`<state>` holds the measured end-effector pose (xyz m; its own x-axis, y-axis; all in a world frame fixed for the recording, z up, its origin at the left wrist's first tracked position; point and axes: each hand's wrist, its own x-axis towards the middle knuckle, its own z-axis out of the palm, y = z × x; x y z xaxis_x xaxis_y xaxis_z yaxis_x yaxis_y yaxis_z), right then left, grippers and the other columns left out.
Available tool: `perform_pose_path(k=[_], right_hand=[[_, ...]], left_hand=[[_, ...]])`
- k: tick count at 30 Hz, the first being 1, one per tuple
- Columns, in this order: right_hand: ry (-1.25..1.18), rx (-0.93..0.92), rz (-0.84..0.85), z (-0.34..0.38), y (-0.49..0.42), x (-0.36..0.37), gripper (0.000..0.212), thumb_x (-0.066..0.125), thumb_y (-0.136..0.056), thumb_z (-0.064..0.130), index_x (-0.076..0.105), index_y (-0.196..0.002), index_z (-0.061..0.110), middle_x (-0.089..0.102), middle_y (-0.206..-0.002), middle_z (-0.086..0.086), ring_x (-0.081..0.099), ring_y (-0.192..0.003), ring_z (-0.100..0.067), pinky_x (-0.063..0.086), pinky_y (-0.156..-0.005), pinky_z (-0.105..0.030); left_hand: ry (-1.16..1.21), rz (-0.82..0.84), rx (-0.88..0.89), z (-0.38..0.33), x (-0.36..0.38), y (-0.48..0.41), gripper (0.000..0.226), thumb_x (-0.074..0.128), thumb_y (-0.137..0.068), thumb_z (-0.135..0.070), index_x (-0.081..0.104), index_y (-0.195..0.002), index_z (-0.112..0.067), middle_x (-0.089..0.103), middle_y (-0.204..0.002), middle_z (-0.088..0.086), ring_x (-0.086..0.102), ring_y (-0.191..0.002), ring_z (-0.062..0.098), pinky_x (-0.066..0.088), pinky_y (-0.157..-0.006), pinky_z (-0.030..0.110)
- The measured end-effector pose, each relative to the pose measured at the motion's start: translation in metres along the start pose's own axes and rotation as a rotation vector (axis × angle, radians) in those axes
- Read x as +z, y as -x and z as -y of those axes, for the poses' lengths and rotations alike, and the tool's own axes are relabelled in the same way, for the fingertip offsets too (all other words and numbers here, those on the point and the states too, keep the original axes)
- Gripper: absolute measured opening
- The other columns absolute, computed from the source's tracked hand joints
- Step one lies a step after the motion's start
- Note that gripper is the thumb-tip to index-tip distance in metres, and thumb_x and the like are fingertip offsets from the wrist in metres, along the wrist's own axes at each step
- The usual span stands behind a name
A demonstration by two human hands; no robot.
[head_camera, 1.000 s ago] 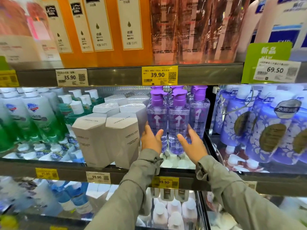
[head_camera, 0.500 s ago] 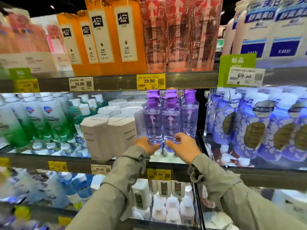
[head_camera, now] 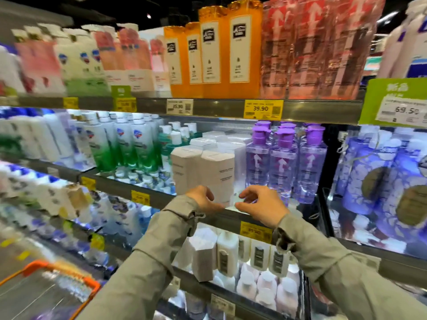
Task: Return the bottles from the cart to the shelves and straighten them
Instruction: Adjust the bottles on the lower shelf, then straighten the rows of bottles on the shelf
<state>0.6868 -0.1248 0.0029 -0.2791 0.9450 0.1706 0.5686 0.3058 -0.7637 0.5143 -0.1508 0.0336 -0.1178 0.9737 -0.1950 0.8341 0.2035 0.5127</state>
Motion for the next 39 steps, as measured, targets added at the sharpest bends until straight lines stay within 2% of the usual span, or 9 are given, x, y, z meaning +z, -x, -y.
perform_pose_path(k=[3, 5, 11, 17, 21, 26, 30, 34, 39], right_hand=[[-0.008, -0.051, 0.101, 0.019, -0.006, 0.024, 0.022, 0.076, -0.078, 0.018, 0.066, -0.095, 0.009, 0.06, -0.079, -0.005, 0.055, -0.07, -0.015, 0.046, -0.066, -0.023], [-0.008, -0.09, 0.152, 0.035, -0.01, 0.043, 0.02, 0.076, -0.077, 0.02, 0.065, -0.092, 0.013, 0.06, -0.075, -0.001, 0.054, -0.066, -0.012, 0.05, -0.069, -0.03], [0.03, -0.208, 0.39, 0.087, -0.012, 0.124, 0.022, 0.076, -0.078, 0.018, 0.065, -0.096, 0.011, 0.06, -0.083, -0.007, 0.056, -0.078, -0.019, 0.052, -0.076, -0.039], [0.095, -0.315, 0.578, 0.133, 0.007, 0.217, 0.028, 0.077, -0.079, 0.025, 0.065, -0.101, 0.011, 0.06, -0.083, -0.005, 0.057, -0.075, -0.017, 0.046, -0.054, -0.016], [0.085, -0.352, 0.688, 0.167, 0.027, 0.272, 0.029, 0.076, -0.079, 0.024, 0.065, -0.102, 0.009, 0.06, -0.082, -0.001, 0.053, -0.065, -0.006, 0.042, -0.057, -0.012], [0.082, -0.38, 0.831, 0.203, 0.058, 0.345, 0.029, 0.077, -0.079, 0.022, 0.065, -0.101, 0.008, 0.066, -0.091, -0.014, 0.056, -0.065, -0.011, 0.044, -0.051, -0.013], [0.097, -0.439, 0.907, 0.234, 0.087, 0.407, 0.029, 0.078, -0.077, 0.02, 0.065, -0.101, 0.007, 0.063, -0.083, -0.008, 0.056, -0.07, -0.015, 0.045, -0.065, -0.025], [0.091, -0.504, 0.983, 0.257, 0.12, 0.46, 0.03, 0.079, -0.076, 0.014, 0.066, -0.1, 0.003, 0.063, -0.083, -0.011, 0.054, -0.074, -0.016, 0.039, -0.056, -0.013], [0.13, -0.493, 1.092, 0.267, 0.145, 0.513, 0.023, 0.079, -0.076, 0.012, 0.061, -0.091, 0.01, 0.056, -0.074, -0.006, 0.048, -0.041, 0.003, 0.038, -0.045, -0.012]], left_hand=[[-0.034, -0.037, -0.047, 0.029, -0.017, 0.01, 0.045, 0.067, -0.084, -0.04, 0.056, -0.117, -0.011, 0.062, -0.111, 0.006, 0.06, -0.099, 0.024, 0.045, -0.085, 0.029], [-0.06, -0.052, -0.072, 0.052, -0.028, 0.02, 0.046, 0.067, -0.084, -0.042, 0.059, -0.117, -0.01, 0.062, -0.114, 0.008, 0.059, -0.108, 0.025, 0.044, -0.081, 0.028], [-0.031, -0.114, -0.238, 0.14, -0.054, 0.068, 0.051, 0.064, -0.087, -0.037, 0.054, -0.126, -0.006, 0.054, -0.132, 0.011, 0.052, -0.12, 0.025, 0.04, -0.094, 0.03], [0.021, -0.127, -0.438, 0.243, -0.066, 0.123, 0.048, 0.068, -0.084, -0.037, 0.058, -0.12, -0.008, 0.059, -0.124, 0.012, 0.058, -0.112, 0.027, 0.044, -0.091, 0.03], [0.061, -0.141, -0.545, 0.314, -0.073, 0.164, 0.022, 0.071, -0.083, -0.033, 0.055, -0.082, -0.019, 0.055, -0.098, 0.008, 0.057, -0.093, 0.022, 0.04, -0.069, 0.025], [0.134, -0.159, -0.705, 0.391, -0.077, 0.226, 0.047, 0.07, -0.083, -0.035, 0.056, -0.121, -0.011, 0.058, -0.126, 0.008, 0.058, -0.11, 0.024, 0.041, -0.082, 0.025], [0.167, -0.196, -0.798, 0.443, -0.078, 0.28, 0.053, 0.07, -0.083, -0.037, 0.053, -0.125, -0.011, 0.052, -0.133, 0.009, 0.05, -0.121, 0.025, 0.04, -0.095, 0.029], [0.163, -0.224, -0.886, 0.489, -0.07, 0.335, 0.052, 0.067, -0.084, -0.039, 0.053, -0.125, -0.011, 0.049, -0.137, 0.008, 0.046, -0.126, 0.024, 0.037, -0.1, 0.03], [0.249, -0.194, -0.996, 0.532, -0.047, 0.386, 0.051, 0.068, -0.085, -0.037, 0.053, -0.125, -0.009, 0.054, -0.133, 0.009, 0.052, -0.12, 0.024, 0.04, -0.095, 0.029]])
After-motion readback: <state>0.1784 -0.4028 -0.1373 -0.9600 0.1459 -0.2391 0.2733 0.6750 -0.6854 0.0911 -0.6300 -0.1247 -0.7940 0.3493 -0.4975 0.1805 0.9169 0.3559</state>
